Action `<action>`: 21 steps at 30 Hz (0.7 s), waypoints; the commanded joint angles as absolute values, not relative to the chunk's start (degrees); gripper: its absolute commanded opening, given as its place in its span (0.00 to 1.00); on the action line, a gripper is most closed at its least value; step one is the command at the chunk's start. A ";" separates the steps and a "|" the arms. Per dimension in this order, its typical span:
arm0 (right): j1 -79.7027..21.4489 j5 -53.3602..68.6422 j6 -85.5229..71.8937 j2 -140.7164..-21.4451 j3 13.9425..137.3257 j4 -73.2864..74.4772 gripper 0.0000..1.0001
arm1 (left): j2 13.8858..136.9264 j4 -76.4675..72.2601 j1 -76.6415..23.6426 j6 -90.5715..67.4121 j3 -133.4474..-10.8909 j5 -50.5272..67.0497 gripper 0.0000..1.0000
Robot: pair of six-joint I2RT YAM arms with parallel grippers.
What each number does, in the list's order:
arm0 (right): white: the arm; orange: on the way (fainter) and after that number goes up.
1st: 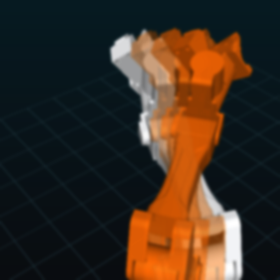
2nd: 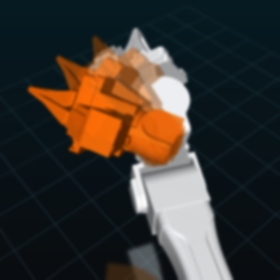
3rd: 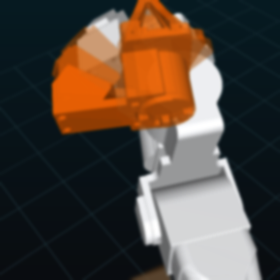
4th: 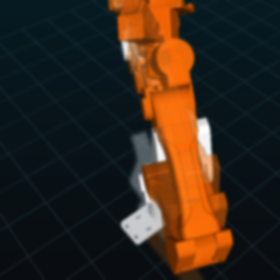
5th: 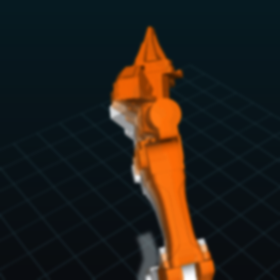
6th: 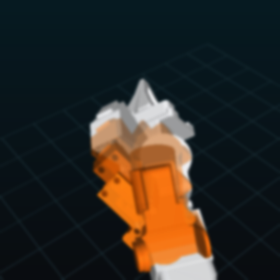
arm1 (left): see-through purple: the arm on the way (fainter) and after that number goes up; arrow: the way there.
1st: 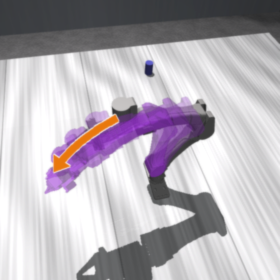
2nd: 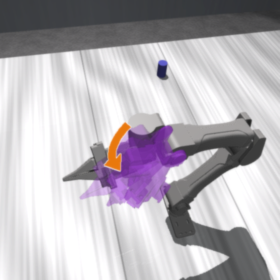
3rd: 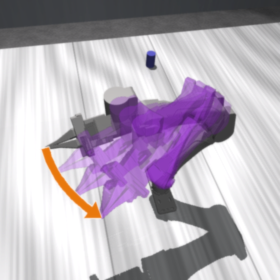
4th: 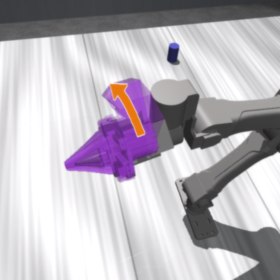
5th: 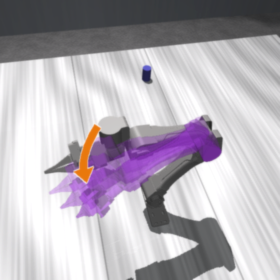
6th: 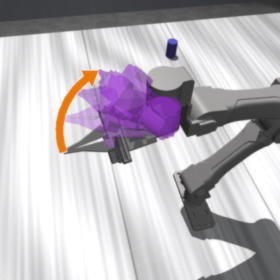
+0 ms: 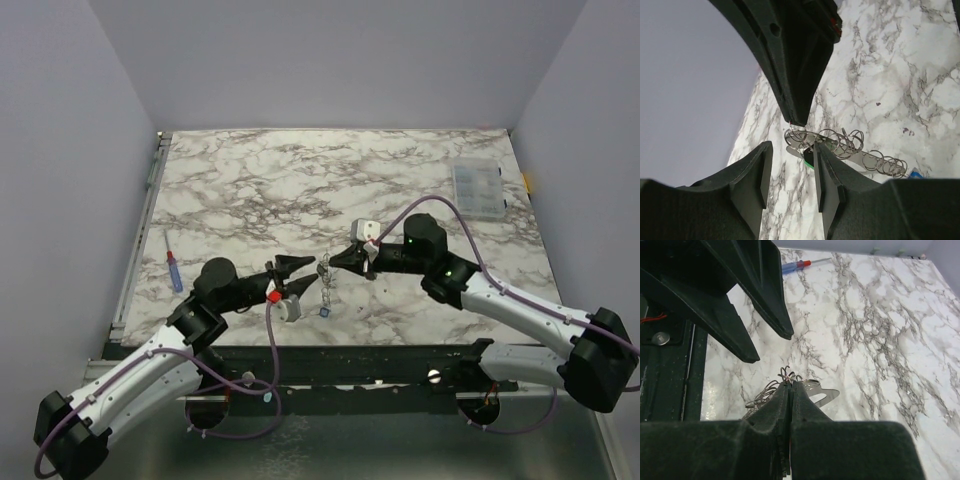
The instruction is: Put the keys on the keyring
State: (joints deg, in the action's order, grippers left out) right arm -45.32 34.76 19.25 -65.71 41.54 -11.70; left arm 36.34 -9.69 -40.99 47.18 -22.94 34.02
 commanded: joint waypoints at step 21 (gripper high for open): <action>-45.26 28.77 13.47 -56.12 32.61 -31.05 0.01 | 39.22 -32.61 -38.96 10.94 -21.25 30.80 0.44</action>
State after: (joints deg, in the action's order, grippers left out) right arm -45.32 30.41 15.16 -57.58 33.80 -24.91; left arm 38.52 -29.98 -39.35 14.63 -22.00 28.03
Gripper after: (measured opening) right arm 0.022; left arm 0.441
